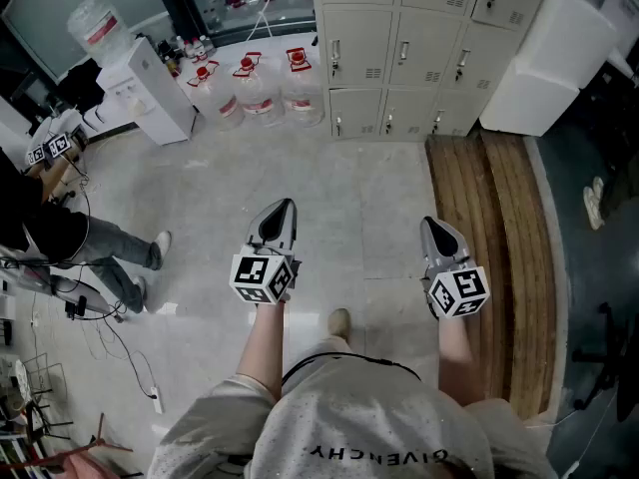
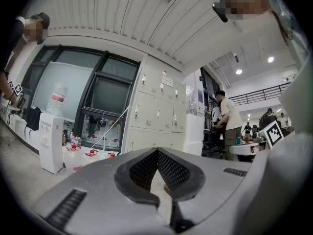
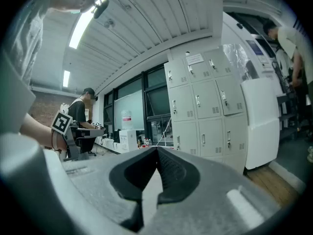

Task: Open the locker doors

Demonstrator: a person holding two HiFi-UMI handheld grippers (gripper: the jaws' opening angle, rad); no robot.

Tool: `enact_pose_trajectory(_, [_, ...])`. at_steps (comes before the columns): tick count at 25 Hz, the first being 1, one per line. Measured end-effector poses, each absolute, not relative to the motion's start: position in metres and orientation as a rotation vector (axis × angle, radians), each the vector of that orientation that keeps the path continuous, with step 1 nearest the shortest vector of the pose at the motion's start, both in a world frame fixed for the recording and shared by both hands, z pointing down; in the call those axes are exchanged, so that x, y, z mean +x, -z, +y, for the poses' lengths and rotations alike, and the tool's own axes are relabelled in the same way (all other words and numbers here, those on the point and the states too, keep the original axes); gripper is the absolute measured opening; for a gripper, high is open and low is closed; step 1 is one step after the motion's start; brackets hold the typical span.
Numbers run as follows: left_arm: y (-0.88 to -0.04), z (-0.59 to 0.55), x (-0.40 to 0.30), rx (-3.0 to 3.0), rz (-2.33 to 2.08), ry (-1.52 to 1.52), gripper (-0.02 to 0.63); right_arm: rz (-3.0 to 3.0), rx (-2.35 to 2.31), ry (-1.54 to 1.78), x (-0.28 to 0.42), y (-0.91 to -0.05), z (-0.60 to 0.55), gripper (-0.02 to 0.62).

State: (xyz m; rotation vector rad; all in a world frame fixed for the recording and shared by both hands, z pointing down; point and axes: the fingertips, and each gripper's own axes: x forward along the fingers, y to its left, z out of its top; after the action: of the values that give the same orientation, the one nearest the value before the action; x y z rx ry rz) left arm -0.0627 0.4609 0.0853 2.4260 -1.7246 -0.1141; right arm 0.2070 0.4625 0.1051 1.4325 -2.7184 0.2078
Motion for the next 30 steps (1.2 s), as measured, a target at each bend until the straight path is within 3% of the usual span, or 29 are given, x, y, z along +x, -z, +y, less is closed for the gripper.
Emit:
enact_pose_trajectory(21, [-0.117,0.367,-0.143,2.374,-1.757,0.123,-0.002,-2.682,1.520,-0.247,0.162,-0.135,0.346,-0.005])
enact_pose_trajectory(30, [-0.115,0.279,-0.164,2.350,-1.799,0.117,-0.002,-2.728,1.493,-0.298,0.146,-0.140,0.245,-0.003])
